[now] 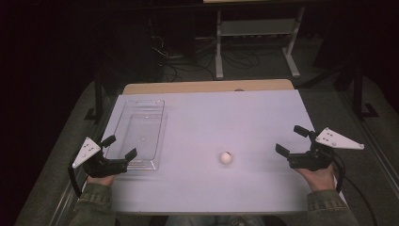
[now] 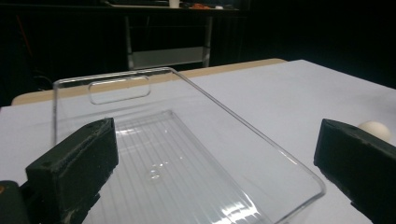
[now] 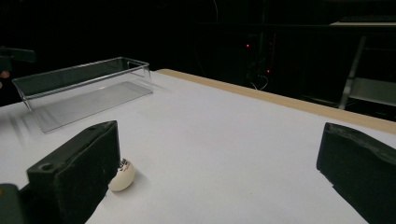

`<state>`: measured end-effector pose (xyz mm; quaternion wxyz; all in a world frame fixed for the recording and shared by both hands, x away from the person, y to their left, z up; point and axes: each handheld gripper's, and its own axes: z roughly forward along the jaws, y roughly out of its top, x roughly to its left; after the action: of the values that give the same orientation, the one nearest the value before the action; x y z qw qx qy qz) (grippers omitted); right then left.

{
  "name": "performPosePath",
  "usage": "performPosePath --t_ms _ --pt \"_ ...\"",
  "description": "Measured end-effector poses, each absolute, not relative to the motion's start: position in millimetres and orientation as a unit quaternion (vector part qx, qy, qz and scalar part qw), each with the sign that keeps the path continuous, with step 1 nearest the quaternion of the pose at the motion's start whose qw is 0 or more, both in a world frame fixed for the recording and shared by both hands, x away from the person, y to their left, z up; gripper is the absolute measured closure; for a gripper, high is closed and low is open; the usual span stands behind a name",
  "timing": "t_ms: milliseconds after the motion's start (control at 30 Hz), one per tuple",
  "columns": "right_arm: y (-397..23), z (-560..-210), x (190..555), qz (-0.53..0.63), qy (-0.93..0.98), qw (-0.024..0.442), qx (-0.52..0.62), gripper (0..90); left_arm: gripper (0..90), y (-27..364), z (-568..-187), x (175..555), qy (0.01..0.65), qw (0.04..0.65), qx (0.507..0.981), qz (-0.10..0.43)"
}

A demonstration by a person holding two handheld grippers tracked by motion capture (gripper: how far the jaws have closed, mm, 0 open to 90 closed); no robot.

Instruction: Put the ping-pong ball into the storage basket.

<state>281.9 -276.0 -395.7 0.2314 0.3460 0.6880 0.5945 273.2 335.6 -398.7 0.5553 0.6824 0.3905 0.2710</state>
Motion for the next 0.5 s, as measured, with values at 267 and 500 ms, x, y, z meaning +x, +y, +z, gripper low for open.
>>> performPosePath --t_ms 267,500 --pt "-276.1 -396.1 279.4 0.59 0.69 0.234 0.347 0.0 0.0 334.4 -397.0 274.5 0.395 0.538 0.689 0.282" --pt "-275.6 -396.4 279.1 0.584 0.693 0.237 0.349 0.0 0.0 329.7 -389.1 274.5 0.383 0.533 0.698 0.288"
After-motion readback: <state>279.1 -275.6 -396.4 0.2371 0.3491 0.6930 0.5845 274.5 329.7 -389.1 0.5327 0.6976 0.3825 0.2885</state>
